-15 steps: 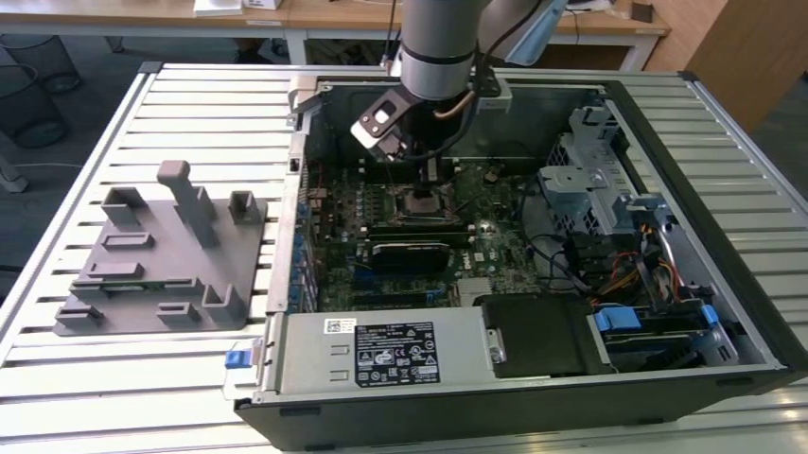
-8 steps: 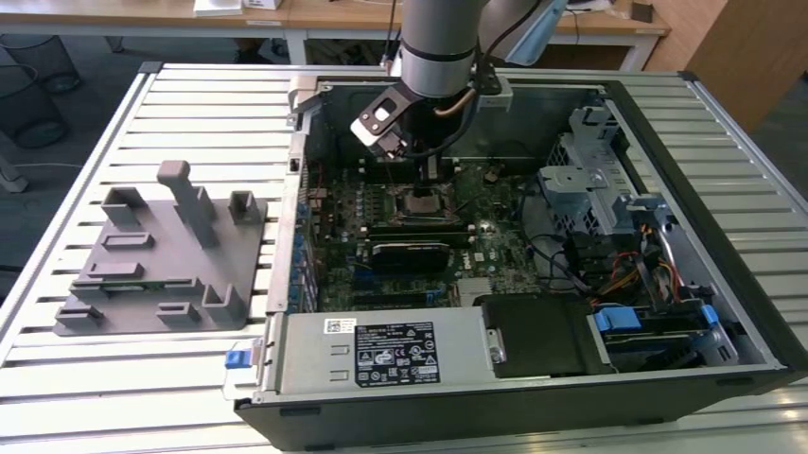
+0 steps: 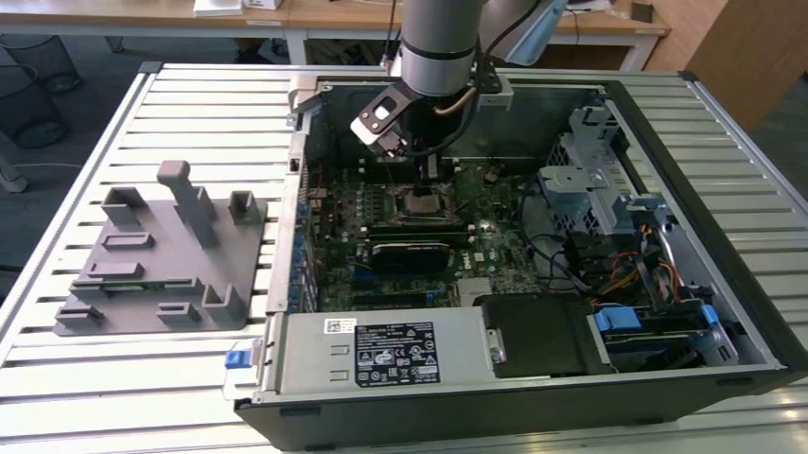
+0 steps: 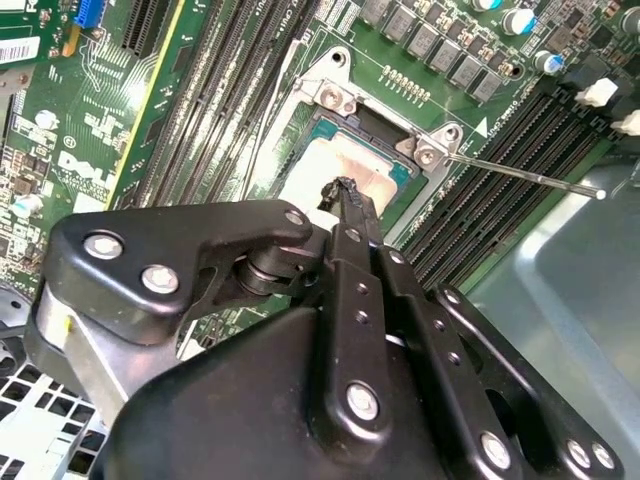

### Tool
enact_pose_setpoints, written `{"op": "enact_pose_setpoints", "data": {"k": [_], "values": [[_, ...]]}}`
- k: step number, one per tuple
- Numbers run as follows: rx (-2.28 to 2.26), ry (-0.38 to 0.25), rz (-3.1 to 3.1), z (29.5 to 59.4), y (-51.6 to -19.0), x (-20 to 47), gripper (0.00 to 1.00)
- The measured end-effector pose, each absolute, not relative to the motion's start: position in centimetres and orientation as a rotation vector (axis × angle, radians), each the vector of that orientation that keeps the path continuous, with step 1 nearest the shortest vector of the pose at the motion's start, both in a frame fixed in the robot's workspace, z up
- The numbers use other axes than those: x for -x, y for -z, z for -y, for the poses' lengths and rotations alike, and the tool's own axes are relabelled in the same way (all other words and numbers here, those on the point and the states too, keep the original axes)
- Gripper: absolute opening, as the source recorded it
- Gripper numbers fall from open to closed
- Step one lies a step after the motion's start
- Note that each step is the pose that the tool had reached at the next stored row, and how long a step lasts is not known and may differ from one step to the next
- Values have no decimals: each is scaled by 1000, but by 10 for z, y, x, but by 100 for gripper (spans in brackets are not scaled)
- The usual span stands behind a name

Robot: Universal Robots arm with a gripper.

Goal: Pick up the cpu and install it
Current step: 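Close the cpu cover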

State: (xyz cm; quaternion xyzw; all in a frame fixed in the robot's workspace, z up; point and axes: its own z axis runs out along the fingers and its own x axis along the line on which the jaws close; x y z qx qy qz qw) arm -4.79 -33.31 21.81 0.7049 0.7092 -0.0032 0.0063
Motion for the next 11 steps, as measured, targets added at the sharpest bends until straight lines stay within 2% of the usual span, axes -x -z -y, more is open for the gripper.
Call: {"op": "enact_pose_setpoints", "data": {"k": [11], "values": [[-2206,9,-2219,333,-220,48,11]]}}
